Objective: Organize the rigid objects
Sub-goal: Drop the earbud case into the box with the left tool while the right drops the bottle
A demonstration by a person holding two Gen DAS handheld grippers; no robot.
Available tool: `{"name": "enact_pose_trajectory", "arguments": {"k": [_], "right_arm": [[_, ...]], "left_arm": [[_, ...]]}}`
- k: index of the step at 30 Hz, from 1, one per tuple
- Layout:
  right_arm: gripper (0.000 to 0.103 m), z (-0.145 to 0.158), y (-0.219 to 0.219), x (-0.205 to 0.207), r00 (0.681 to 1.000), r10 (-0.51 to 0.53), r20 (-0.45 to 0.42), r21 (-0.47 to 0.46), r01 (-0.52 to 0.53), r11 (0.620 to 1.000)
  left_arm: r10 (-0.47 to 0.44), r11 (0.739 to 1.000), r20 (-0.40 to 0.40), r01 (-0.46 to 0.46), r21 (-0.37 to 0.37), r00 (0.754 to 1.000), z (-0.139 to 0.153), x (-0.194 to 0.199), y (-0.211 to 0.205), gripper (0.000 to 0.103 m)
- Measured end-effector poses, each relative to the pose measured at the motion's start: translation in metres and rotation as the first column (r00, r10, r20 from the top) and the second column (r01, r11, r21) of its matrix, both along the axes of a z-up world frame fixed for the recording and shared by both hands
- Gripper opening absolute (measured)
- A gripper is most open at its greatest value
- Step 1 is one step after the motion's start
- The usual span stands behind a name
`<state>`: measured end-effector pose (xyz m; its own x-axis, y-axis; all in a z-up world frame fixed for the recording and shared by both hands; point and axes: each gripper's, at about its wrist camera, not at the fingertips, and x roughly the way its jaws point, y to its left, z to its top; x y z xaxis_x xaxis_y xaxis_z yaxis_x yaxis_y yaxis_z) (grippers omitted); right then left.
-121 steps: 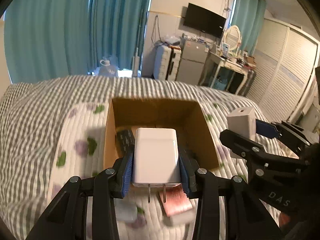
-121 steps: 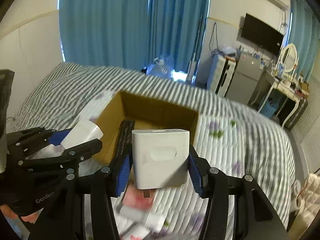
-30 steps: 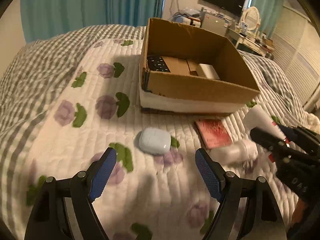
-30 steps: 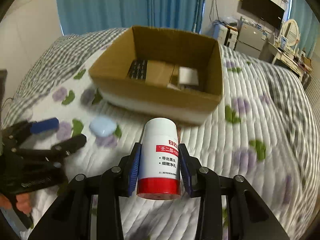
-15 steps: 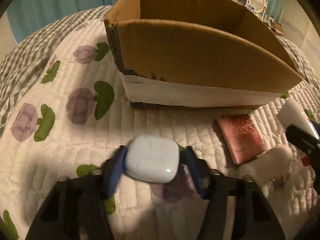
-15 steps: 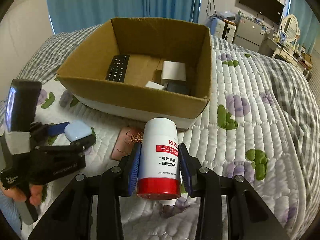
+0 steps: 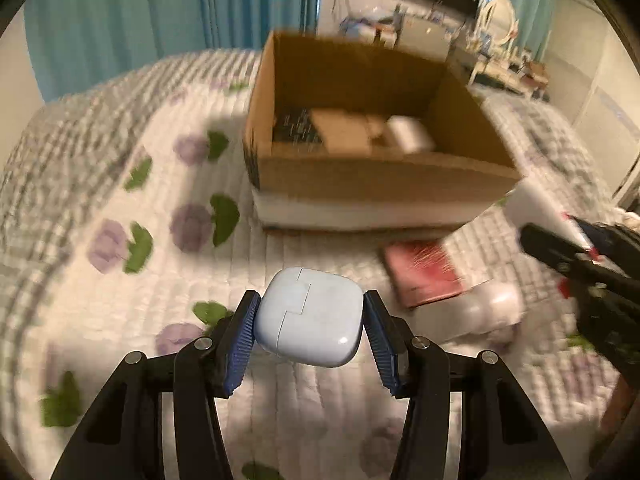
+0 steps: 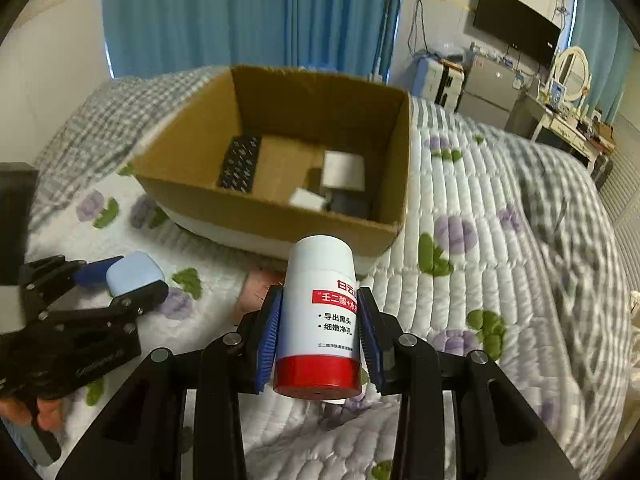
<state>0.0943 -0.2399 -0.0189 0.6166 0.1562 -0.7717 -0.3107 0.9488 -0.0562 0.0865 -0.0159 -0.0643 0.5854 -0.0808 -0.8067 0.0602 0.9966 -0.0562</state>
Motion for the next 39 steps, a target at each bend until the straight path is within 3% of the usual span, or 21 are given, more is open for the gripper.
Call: {"name": "enact_pose_trajectory", "arguments": {"k": [6,11,17,23,27,30,39], "right_arm": [[0.036,0.047,0.002,-0.003,0.998,0.019,0.062,0.006,-0.02,1.0],[0.036,0.086,-0.001,0.02,0.993,0.02,0.118,0.054,-0.026,0.998],[0.036,0.1,-0.004,0.07,0.989,0.006,0.15,0.053,-0.014,0.999],[0.036,0.07,-0.013,0.116,0.995,-0.005,0.096,0.07,-0.001,0.998],[0.036,0.051,-0.016,0.128,0.998,0.0,0.066,0.073,-0.005,0.997],[0.036,0.043,-0.019,0.131,0.999,0.001,0.053,0.082,-0.006,0.997],[0.036,0.04,-0.004,0.146,0.999,0.012,0.046,0.123,-0.017,0.992]], "left_arm": [[-0.04,0.998,0.128,0.047,-0.046,0.991,0.072,0.008,-0.008,0.053],[-0.035,0.999,0.175,0.038,-0.015,0.984,0.101,0.049,-0.012,0.053],[-0.049,0.997,0.144,0.058,-0.055,0.988,0.078,0.111,-0.022,0.053],[-0.072,0.997,0.065,0.074,-0.032,0.995,0.027,0.146,-0.039,0.053],[-0.081,0.996,0.059,0.083,-0.018,0.995,0.012,0.148,-0.045,0.054],[-0.078,0.997,0.043,0.079,-0.02,0.996,0.013,0.15,-0.043,0.056],[-0.008,1.0,0.126,0.009,-0.012,0.992,0.051,0.148,-0.007,0.061]]}}
